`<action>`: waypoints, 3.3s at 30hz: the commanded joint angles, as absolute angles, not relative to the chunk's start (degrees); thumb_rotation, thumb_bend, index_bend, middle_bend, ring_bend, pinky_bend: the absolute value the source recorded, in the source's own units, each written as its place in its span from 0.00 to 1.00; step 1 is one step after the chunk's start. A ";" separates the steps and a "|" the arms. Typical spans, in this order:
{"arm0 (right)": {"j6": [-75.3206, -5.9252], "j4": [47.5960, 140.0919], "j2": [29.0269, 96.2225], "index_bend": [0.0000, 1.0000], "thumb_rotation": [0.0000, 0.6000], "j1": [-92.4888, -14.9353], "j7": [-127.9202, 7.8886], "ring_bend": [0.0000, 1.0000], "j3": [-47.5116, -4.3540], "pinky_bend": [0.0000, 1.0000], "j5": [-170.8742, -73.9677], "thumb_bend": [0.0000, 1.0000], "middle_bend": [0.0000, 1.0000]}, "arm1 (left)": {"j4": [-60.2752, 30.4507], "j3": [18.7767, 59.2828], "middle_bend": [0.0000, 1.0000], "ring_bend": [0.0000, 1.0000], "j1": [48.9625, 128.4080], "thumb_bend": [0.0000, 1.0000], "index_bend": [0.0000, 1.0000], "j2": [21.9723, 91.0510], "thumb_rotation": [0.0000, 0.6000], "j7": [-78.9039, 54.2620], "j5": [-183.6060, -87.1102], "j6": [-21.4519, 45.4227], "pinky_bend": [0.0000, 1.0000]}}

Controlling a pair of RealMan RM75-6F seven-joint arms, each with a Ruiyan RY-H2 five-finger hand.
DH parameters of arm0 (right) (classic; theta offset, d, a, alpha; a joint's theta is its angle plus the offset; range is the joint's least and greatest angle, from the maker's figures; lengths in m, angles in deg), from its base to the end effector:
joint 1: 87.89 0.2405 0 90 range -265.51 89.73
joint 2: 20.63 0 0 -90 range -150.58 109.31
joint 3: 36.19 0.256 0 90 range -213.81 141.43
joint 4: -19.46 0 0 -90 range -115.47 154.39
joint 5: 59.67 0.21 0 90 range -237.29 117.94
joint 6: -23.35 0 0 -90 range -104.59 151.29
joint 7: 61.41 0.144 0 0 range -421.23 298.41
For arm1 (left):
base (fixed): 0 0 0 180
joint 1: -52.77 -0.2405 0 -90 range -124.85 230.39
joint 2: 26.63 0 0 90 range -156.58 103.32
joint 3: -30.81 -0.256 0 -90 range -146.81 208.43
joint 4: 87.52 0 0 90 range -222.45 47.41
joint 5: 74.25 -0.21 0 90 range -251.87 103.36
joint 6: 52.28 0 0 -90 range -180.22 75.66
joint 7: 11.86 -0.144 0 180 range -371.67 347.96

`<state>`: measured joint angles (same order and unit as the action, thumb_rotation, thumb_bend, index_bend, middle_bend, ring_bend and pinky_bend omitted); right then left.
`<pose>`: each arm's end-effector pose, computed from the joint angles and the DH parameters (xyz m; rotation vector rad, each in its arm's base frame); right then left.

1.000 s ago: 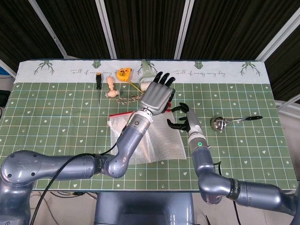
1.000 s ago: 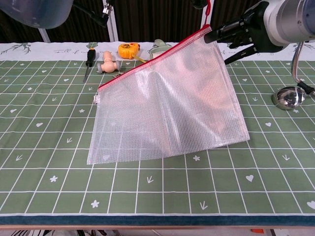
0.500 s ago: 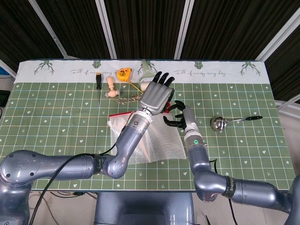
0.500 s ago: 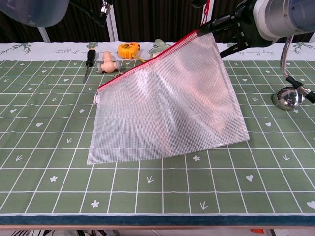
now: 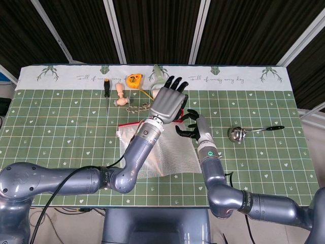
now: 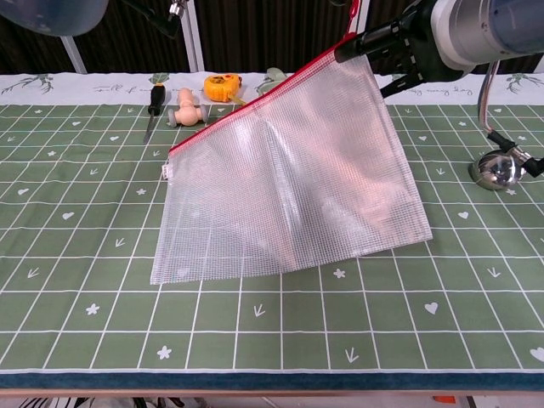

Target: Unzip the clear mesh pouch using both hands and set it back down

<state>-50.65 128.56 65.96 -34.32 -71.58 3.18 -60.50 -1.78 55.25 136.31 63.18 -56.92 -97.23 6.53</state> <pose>-0.0437 -0.3622 0.0429 0.8253 -2.0339 1.2037 0.1127 0.4063 0.0110 -1.8670 -0.7179 -1.0741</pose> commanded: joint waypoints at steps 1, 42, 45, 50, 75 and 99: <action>-50.83 128.59 65.94 0.52 1.00 -34.20 -71.73 0.06 3.50 0.27 -60.48 0.43 0.13 | -1.66 55.23 0.14 0.00 136.32 0.46 0.59 63.06 1.00 -56.86 -97.19 6.55 0.00; -51.35 129.23 65.65 0.59 1.00 -35.08 -71.77 0.06 5.82 0.27 -59.10 0.51 0.17 | -0.54 54.74 0.13 0.00 136.43 0.46 0.59 61.55 1.00 -55.93 -96.60 7.11 0.00; -51.21 129.43 65.55 0.63 1.00 -35.15 -71.90 0.06 5.87 0.27 -58.80 0.53 0.18 | -0.40 54.64 0.13 0.00 136.37 0.46 0.59 61.42 1.00 -55.95 -96.57 7.18 0.00; -50.85 130.15 65.24 0.64 1.00 -35.31 -71.94 0.06 6.11 0.27 -58.57 0.55 0.19 | -0.08 54.43 0.13 0.00 136.11 0.46 0.59 61.04 1.00 -55.94 -96.50 7.45 0.00; -50.03 132.89 62.34 0.64 1.00 -36.90 -69.67 0.06 9.53 0.27 -55.80 0.54 0.19 | 5.53 51.17 0.13 0.00 131.21 0.46 0.59 57.08 1.00 -53.60 -97.08 8.00 0.00; -50.51 133.19 59.16 0.66 1.00 -37.49 -67.84 0.06 12.25 0.27 -54.33 0.55 0.20 | 7.27 49.41 0.13 0.00 128.06 0.46 0.59 54.50 1.00 -52.10 -97.63 8.50 0.00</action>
<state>-50.53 133.20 59.26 -37.43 -67.84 12.21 -54.38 7.02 49.57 128.32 54.78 -52.19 -97.62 8.33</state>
